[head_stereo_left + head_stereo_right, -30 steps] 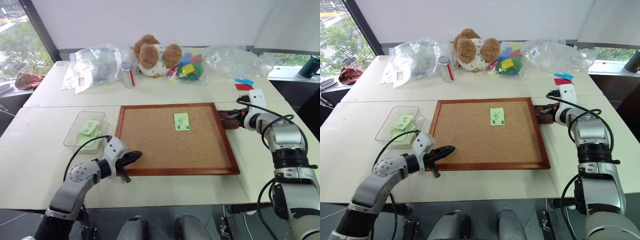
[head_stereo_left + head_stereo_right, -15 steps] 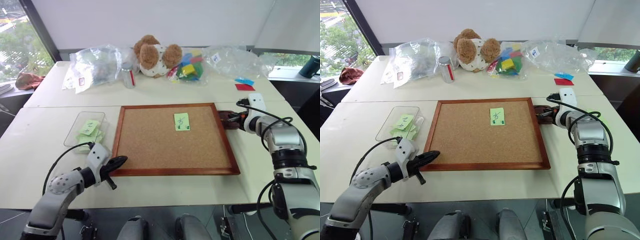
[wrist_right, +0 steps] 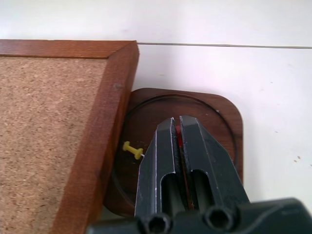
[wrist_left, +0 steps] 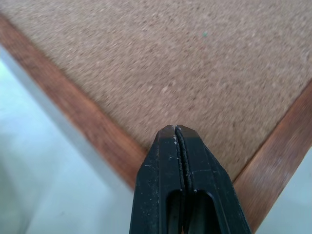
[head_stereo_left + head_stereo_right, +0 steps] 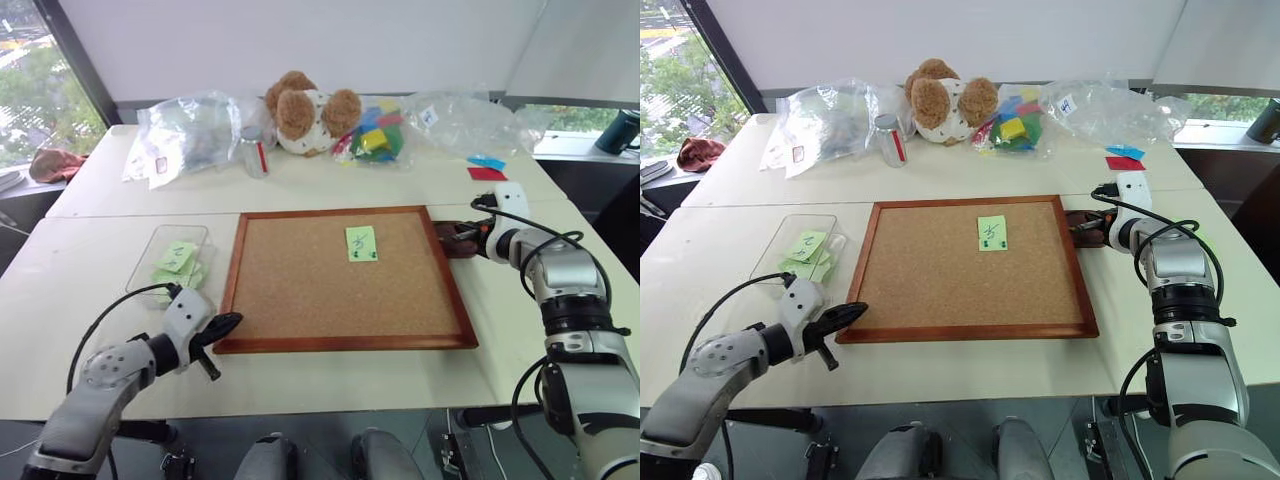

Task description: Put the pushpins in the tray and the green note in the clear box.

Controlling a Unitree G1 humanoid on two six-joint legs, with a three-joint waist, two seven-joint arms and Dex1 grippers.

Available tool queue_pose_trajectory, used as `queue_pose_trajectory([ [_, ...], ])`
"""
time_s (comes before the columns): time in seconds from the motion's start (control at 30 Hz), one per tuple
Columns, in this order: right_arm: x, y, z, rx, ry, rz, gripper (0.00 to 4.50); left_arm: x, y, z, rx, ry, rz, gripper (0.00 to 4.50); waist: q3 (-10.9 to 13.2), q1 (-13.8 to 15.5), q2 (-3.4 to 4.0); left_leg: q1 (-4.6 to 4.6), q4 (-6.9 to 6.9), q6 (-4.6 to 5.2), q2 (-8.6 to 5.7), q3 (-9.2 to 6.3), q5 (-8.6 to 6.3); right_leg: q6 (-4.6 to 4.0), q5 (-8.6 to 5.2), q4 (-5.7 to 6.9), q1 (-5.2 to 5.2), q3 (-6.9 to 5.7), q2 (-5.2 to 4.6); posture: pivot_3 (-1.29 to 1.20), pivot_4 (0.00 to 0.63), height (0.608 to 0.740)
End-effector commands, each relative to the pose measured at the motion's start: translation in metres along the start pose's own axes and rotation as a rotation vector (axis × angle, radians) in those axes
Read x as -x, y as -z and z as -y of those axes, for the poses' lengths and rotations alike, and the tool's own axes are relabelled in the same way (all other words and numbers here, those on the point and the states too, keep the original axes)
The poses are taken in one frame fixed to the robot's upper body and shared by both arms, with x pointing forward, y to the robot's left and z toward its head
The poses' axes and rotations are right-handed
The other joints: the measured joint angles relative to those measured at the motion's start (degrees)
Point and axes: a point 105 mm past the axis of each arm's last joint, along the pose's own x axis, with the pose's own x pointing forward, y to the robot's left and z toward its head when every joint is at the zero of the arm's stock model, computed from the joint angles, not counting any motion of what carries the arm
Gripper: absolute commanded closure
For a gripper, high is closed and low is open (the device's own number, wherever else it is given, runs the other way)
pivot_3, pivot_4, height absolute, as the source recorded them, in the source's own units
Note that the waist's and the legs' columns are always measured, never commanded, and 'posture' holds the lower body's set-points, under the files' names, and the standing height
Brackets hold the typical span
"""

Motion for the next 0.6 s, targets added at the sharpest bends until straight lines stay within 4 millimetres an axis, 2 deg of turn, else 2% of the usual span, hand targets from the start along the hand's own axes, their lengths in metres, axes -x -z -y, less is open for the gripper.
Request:
queue_pose_trajectory([
  [0.03,0.002,-0.016,0.002,0.020,0.009,0.052,4.48,0.021,0.049,-0.019,0.068,-0.094,-0.176,4.50,-0.05,-0.01,0.08,0.04,-0.06,-0.01,0.00,0.00,0.00,0.00,0.00,0.00,0.01,0.01,0.00,0.00,0.150,0.740],
  [0.17,0.001,-0.020,-0.002,0.021,-0.005,0.061,4.48,0.028,0.055,-0.023,0.069,-0.108,-0.177,4.50,-0.10,-0.05,0.16,0.60,-0.54,-0.07,0.00,0.15,0.05,-0.13,-0.06,0.00,0.24,0.14,0.00,0.00,0.150,0.740],
  [0.23,0.000,-0.022,-0.004,0.027,-0.011,0.065,4.48,0.023,0.040,-0.024,0.095,-0.097,-0.087,4.50,-0.13,-0.09,0.36,0.87,-0.72,-0.07,0.02,0.16,0.05,-0.26,-0.13,0.00,0.42,0.14,0.01,0.00,0.150,0.740],
  [0.33,-0.001,-0.023,-0.006,0.029,-0.014,0.063,3.61,0.013,0.006,-0.021,0.154,-0.051,0.096,4.50,-0.10,0.31,0.33,0.74,-0.72,-0.07,0.03,0.17,0.05,-0.26,-0.13,-0.01,0.33,0.13,0.02,0.00,0.150,0.740],
  [0.43,-0.003,-0.020,-0.006,0.030,-0.013,0.054,2.25,0.005,-0.021,-0.013,0.163,0.024,0.200,4.50,-0.07,0.69,0.23,0.49,-0.58,-0.07,0.03,0.17,0.05,-0.24,-0.12,-0.09,0.23,0.10,0.00,0.00,0.150,0.740],
  [0.6,-0.004,-0.019,-0.006,0.034,-0.008,0.046,2.25,-0.003,-0.060,-0.001,0.146,0.128,0.312,4.50,-0.07,0.56,0.22,0.05,-0.44,-0.10,-0.01,0.15,0.06,-0.20,-0.10,-0.18,-0.07,0.06,-0.04,0.00,0.150,0.740],
])
